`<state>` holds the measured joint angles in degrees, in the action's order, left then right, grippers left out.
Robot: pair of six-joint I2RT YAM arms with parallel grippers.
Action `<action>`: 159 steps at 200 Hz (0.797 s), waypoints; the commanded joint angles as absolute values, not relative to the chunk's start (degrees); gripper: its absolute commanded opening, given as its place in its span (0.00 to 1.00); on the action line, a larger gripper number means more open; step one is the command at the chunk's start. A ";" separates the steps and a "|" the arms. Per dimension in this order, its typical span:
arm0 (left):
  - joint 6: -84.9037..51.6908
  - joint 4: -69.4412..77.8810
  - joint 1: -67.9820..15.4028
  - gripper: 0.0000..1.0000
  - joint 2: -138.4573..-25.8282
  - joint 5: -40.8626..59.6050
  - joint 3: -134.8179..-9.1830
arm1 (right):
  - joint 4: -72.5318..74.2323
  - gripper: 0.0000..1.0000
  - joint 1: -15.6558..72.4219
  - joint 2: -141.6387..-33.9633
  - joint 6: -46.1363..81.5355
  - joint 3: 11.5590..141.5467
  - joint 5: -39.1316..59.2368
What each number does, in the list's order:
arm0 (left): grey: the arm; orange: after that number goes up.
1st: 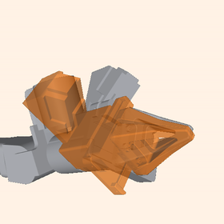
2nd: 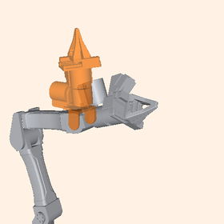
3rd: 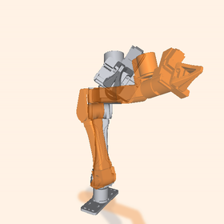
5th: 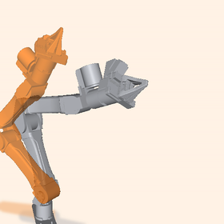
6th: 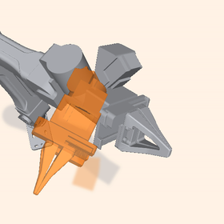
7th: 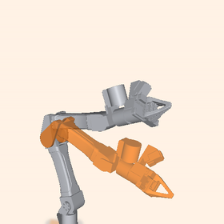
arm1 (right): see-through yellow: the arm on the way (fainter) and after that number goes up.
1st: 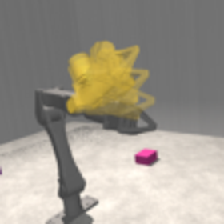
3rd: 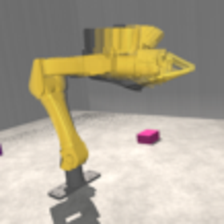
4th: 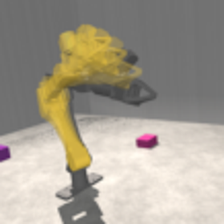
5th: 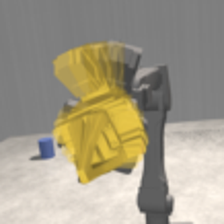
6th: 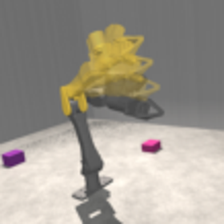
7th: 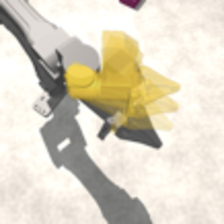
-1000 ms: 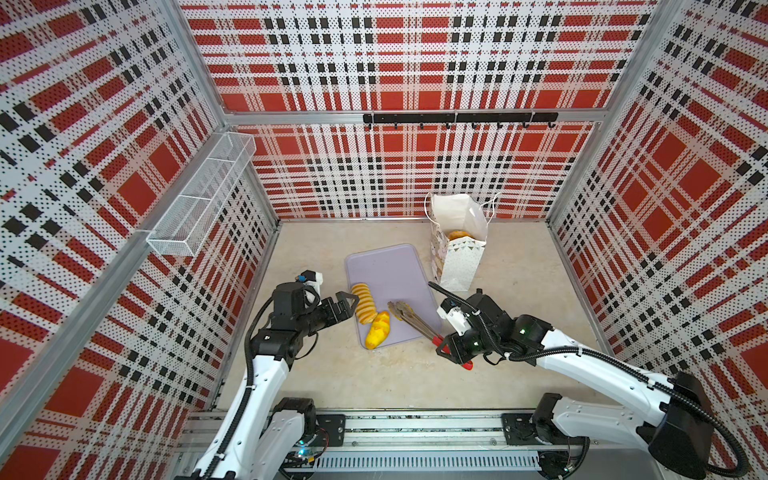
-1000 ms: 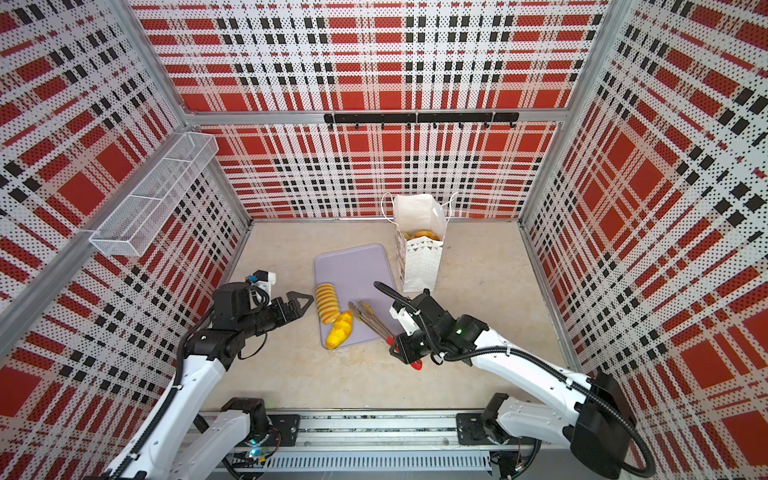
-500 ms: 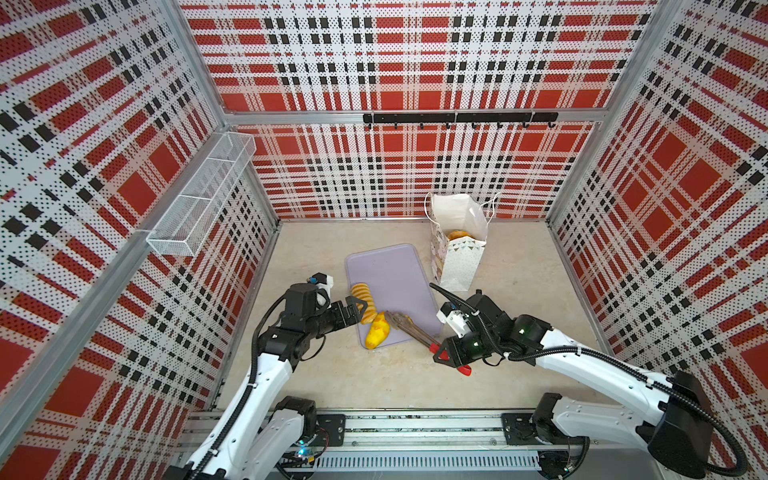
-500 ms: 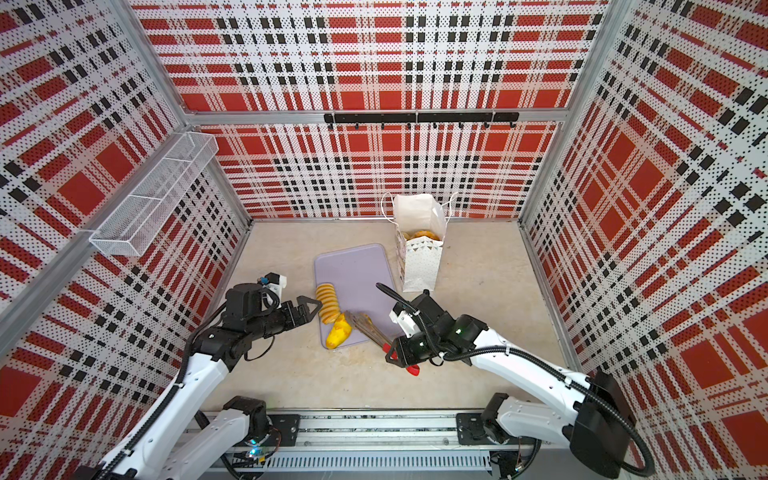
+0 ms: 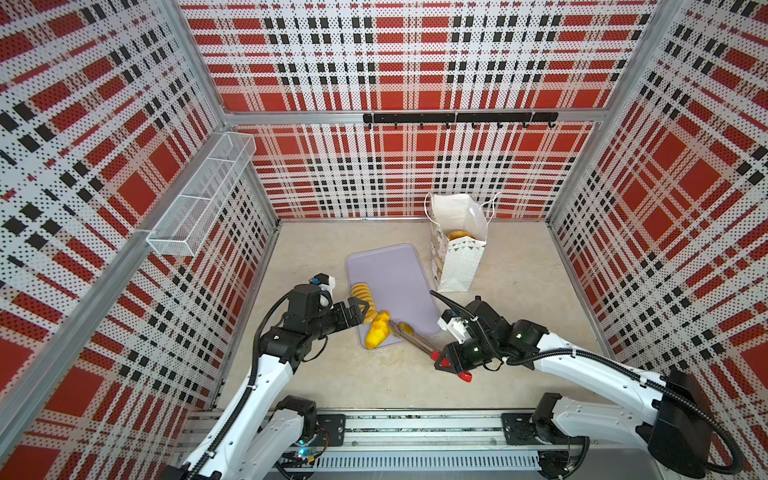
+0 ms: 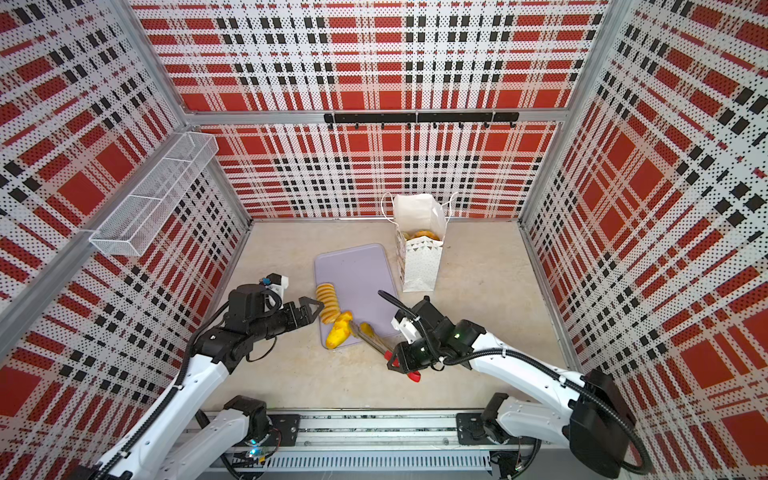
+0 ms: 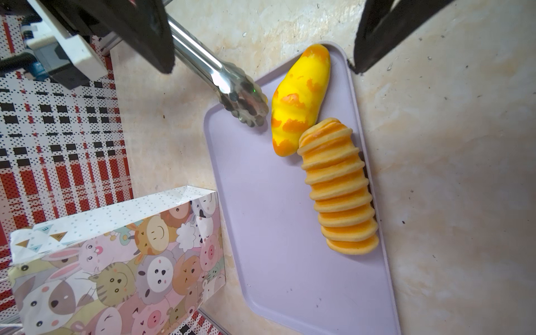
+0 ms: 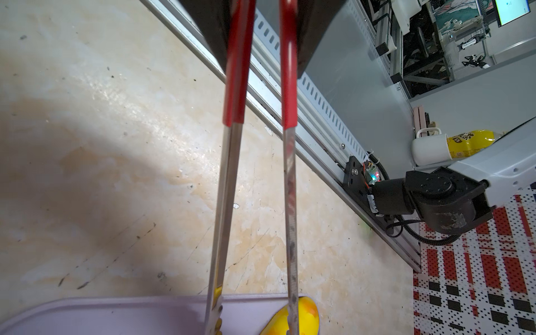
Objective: Place the fake bread into the paper bag
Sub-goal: 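Lower the open tongs around the yellow bread and close them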
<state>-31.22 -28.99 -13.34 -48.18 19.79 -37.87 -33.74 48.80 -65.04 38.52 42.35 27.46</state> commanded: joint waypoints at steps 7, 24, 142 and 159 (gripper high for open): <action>-31.47 -29.28 -14.63 0.98 -47.13 18.49 -37.88 | -31.03 0.32 49.38 -64.42 38.89 42.54 28.44; -31.72 -29.34 -15.94 0.98 -47.02 18.12 -37.88 | -30.76 0.32 49.48 -64.07 39.05 42.21 28.45; -32.73 -30.20 -21.39 0.98 -47.44 14.77 -38.03 | -29.14 0.33 51.52 -65.15 40.37 42.07 28.43; -33.02 -30.18 -21.75 0.98 -47.38 14.30 -38.06 | -28.56 0.34 52.02 -66.31 40.52 42.56 28.72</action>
